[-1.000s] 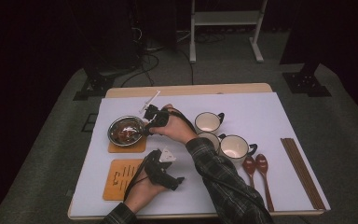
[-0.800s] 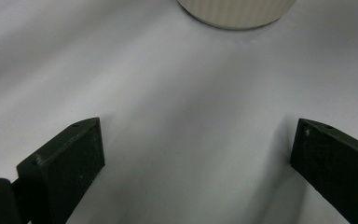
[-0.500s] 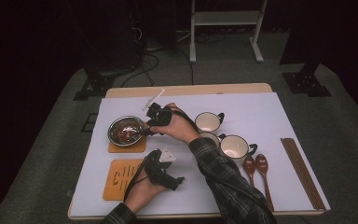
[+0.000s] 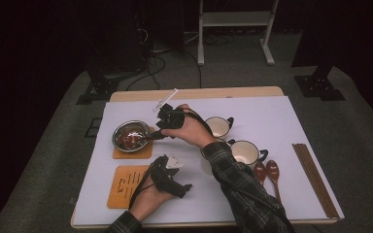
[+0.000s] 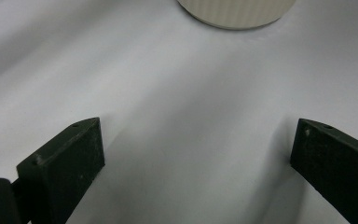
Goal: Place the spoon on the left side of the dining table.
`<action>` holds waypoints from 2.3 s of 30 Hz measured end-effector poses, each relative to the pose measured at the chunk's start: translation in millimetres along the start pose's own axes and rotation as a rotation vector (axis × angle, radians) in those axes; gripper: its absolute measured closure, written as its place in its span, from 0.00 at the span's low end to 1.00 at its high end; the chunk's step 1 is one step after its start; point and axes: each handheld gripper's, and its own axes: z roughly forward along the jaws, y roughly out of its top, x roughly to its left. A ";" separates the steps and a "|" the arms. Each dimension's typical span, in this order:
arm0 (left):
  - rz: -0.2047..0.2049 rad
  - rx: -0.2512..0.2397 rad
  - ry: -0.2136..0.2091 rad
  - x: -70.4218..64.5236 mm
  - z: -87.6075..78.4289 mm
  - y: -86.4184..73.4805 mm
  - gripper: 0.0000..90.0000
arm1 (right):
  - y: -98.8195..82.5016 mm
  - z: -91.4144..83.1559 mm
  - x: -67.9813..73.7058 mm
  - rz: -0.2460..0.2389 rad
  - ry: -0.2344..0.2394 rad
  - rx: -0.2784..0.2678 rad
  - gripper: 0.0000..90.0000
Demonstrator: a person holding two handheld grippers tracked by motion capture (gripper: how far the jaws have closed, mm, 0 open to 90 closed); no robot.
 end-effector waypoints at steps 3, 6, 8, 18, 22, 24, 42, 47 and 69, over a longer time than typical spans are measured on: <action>0.010 0.012 0.000 0.8 -0.9 0.3 0.02 | -1.3 -7.1 0.8 0.007 -0.004 -0.005 0.48; 0.000 0.003 -0.001 0.1 -0.2 0.1 0.02 | -2.7 -12.6 0.8 0.006 -0.008 -0.009 0.48; 0.001 0.003 -0.001 0.1 -0.2 0.1 0.02 | -3.5 -15.8 1.0 0.001 -0.011 -0.009 0.48; -0.006 0.003 -0.005 -0.3 -0.1 0.0 0.02 | -8.5 -34.2 -1.3 -0.008 -0.034 -0.023 0.46; -0.007 0.003 -0.004 -0.4 -0.1 0.0 0.02 | -11.2 -40.9 -1.4 0.008 -0.043 -0.021 0.46; -0.007 0.003 -0.004 -0.4 -0.1 -0.1 0.02 | -12.9 -43.3 -2.5 0.004 -0.045 -0.025 0.46; -0.007 0.003 -0.003 -0.4 -0.2 0.0 0.02 | -34.3 -66.1 -7.7 0.022 -0.077 -0.036 0.45; -0.003 0.005 -0.001 -0.2 -0.4 0.1 0.02 | -40.3 -73.0 -10.3 0.020 -0.087 -0.040 0.45; -0.007 0.005 -0.005 -0.3 -0.3 0.1 0.02 | -59.5 -96.5 -12.9 0.036 -0.121 -0.052 0.44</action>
